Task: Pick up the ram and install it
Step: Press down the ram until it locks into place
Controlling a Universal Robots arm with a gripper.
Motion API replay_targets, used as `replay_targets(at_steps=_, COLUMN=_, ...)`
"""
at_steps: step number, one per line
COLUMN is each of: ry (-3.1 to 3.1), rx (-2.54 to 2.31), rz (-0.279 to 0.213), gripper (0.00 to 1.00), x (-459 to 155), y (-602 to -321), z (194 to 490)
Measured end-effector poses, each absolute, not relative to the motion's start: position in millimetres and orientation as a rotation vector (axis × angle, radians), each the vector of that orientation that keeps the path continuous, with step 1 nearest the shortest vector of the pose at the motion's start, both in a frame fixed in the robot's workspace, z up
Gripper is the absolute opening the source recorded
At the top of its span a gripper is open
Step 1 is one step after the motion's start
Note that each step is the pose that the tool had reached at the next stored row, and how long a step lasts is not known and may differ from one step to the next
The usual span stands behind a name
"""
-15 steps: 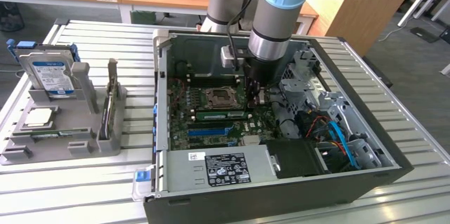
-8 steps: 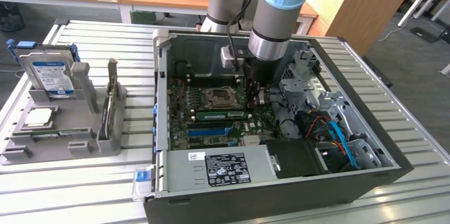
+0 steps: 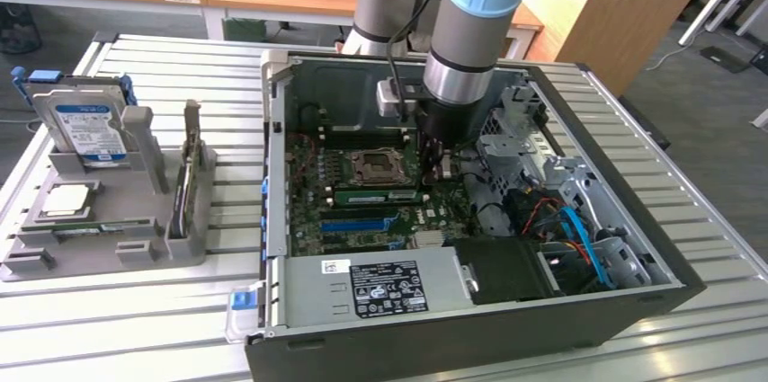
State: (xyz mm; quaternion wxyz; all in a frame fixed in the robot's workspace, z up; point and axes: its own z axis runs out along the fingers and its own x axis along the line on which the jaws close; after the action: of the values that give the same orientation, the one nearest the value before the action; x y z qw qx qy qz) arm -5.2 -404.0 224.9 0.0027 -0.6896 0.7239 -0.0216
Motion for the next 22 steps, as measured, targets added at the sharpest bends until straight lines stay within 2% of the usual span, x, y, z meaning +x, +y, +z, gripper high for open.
replay_targets(at_steps=22, ry=2.270, rx=-2.163, rz=-0.068, gripper=0.11, x=-5.2, y=-404.3, z=222.7)
